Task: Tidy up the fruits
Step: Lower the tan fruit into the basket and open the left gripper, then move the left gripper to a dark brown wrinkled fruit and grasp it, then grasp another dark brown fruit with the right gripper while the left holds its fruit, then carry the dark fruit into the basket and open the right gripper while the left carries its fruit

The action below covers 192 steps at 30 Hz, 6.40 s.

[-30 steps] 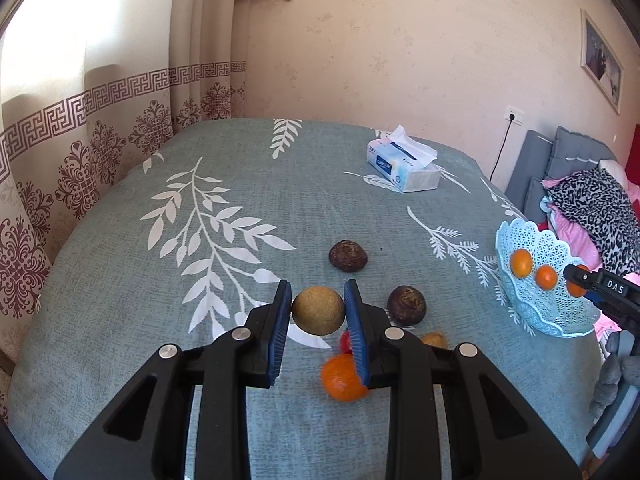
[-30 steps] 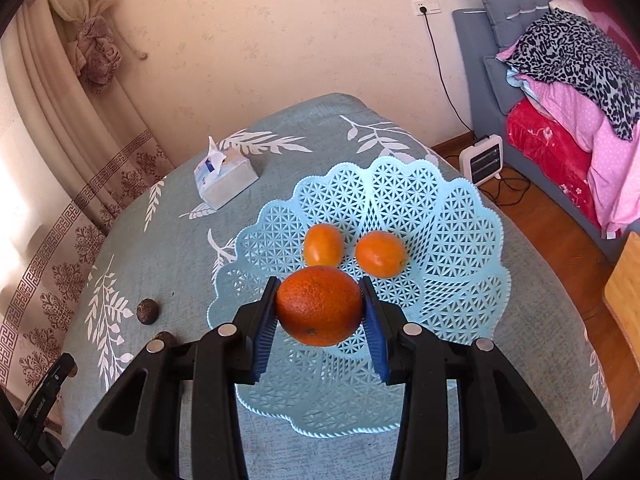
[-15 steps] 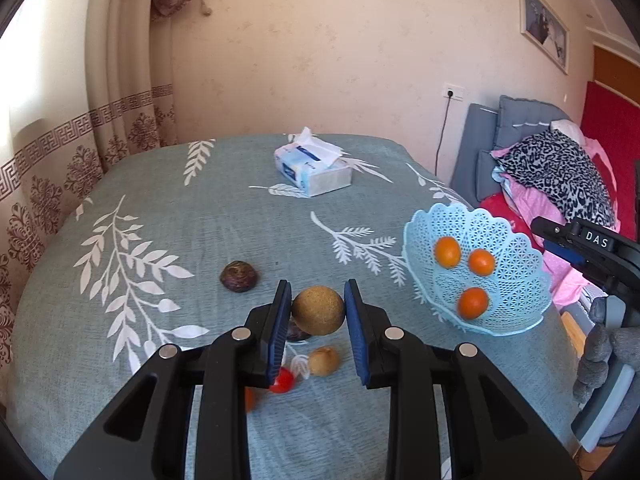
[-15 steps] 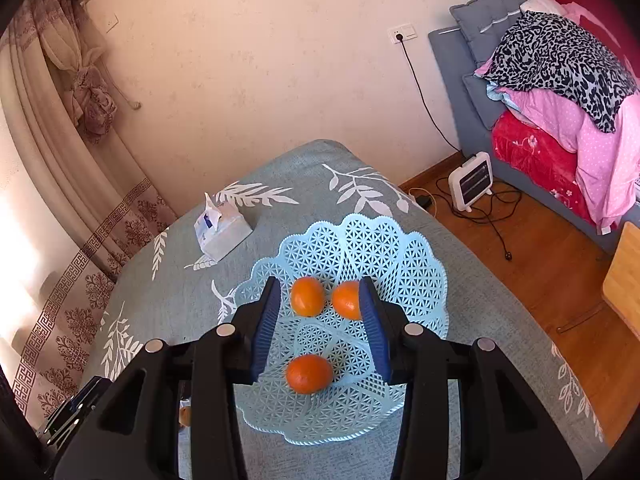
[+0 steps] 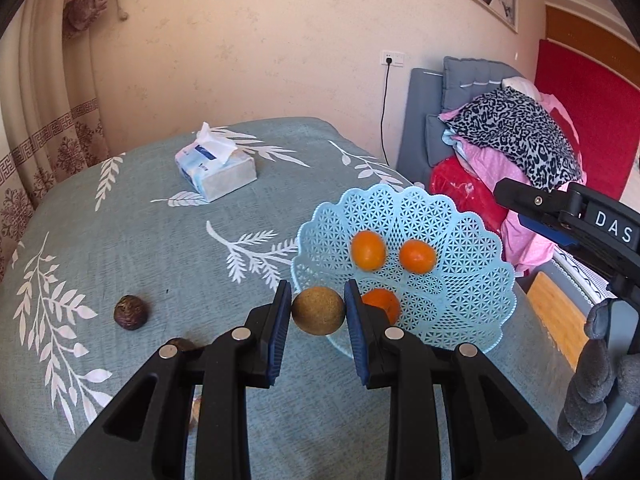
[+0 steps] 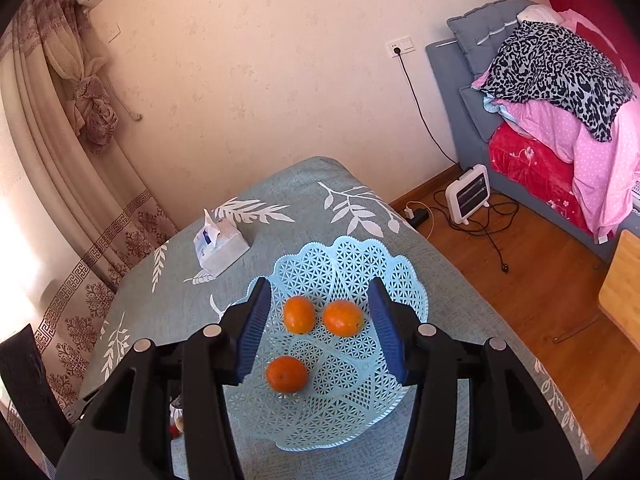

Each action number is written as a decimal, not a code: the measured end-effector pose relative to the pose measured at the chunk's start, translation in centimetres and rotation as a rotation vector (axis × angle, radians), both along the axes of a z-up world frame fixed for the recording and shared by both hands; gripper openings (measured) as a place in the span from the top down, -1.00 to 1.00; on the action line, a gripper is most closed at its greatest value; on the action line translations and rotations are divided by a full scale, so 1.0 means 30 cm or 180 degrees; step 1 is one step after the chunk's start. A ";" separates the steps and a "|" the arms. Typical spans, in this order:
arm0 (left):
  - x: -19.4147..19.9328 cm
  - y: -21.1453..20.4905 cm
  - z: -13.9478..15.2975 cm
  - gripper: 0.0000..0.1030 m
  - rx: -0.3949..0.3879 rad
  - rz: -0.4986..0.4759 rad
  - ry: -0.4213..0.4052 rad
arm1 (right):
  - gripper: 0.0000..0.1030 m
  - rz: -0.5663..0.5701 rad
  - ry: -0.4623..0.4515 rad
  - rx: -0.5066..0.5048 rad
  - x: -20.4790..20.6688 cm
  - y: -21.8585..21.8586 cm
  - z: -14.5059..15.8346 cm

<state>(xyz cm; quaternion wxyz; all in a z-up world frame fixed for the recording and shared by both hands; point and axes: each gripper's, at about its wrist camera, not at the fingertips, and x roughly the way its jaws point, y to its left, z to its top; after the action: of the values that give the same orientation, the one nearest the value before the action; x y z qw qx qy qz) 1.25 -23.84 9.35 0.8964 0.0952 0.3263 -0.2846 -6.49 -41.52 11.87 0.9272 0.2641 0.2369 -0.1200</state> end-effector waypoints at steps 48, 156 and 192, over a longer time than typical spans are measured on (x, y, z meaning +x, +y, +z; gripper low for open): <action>0.129 0.169 0.117 -0.77 -0.0096 0.0387 -0.0061 | -0.11 0.0108 -0.0046 -0.0031 0.004 0.060 0.005; 0.209 0.803 -0.085 0.19 -0.0232 0.1834 0.0199 | 0.20 0.1871 0.1174 -0.0835 0.491 0.817 -0.335; 0.143 0.670 -0.055 0.19 -0.0008 0.1601 0.0076 | 0.20 0.0746 0.0508 -0.0438 0.127 0.274 -0.112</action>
<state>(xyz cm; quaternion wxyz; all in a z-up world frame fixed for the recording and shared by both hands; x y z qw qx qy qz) 5.52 -3.74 7.70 0.9352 0.0065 0.3500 -0.0542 -2.68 -33.30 8.50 0.9290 0.1601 0.3302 -0.0476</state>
